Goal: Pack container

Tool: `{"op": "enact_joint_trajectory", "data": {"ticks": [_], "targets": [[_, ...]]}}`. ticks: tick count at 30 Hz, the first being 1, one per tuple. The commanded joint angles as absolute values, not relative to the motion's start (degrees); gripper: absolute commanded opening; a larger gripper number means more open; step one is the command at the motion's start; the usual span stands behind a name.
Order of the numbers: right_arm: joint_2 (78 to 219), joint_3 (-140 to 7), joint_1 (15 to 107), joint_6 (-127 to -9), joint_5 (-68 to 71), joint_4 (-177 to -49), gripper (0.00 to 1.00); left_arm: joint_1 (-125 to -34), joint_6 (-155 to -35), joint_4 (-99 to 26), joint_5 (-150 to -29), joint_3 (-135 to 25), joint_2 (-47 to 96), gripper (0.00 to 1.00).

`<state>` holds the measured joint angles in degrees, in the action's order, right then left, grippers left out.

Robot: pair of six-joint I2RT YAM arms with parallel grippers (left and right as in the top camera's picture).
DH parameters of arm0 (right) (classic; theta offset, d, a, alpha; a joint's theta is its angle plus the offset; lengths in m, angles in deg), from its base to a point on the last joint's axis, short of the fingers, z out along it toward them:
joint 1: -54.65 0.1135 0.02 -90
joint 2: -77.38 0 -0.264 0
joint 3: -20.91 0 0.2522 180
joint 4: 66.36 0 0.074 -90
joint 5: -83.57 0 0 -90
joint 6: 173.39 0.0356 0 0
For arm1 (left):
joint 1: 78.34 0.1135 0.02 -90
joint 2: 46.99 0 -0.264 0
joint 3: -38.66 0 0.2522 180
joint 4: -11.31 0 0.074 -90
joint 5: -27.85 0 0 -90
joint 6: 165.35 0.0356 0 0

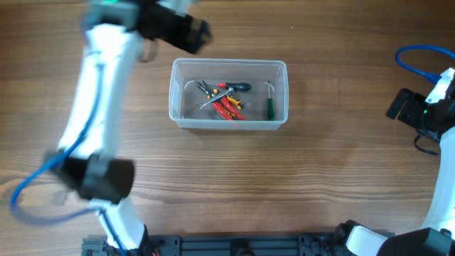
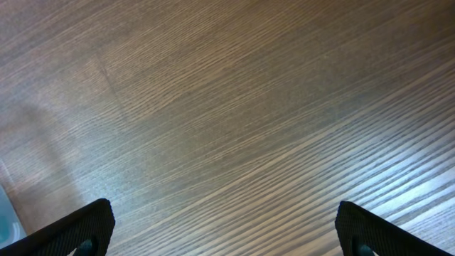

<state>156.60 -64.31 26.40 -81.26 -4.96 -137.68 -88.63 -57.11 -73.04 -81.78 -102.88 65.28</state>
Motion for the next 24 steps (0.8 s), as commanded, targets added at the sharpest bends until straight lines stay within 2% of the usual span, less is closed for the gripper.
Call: {"op": "enact_joint_trajectory", "data": {"ticks": [1, 7, 11, 16, 20, 22, 23, 24], "targets": [[156.7, -64.1, 26.3, -80.4, -4.4, -137.6, 1.00, -79.7, -59.6, -78.1, -82.7, -104.5, 54.2, 1.00], [156.7, -64.1, 26.3, -80.4, -4.4, -137.6, 1.00, -65.5, -58.8, -93.8, -83.0, -104.5, 43.1, 1.00], [156.7, -64.1, 26.3, -80.4, -4.4, -137.6, 1.00, -61.2, -54.5, -98.9, -87.5, -104.5, 35.5, 1.00], [156.7, -64.1, 26.3, -80.4, -4.4, -137.6, 1.00, -60.4, -54.6, -98.9, -88.1, -97.8, 22.8, 1.00], [156.7, -64.1, 26.3, -80.4, -4.4, -137.6, 1.00, -60.4, -57.0, -98.0, -89.6, -83.0, 10.4, 1.00], [156.7, -64.1, 26.3, -80.4, -4.4, -137.6, 1.00, -60.4, -58.8, -93.7, -95.5, -73.9, 3.4, 1.00], [156.7, -64.1, 26.3, -80.4, -4.4, -137.6, 1.00, -60.4, -62.0, -85.4, -97.3, -64.9, -3.8, 1.00], [156.7, -64.1, 26.3, -80.4, -4.4, -137.6, 1.00, -60.4, -63.3, -82.9, -97.3, -61.8, -6.1, 1.00]]}}
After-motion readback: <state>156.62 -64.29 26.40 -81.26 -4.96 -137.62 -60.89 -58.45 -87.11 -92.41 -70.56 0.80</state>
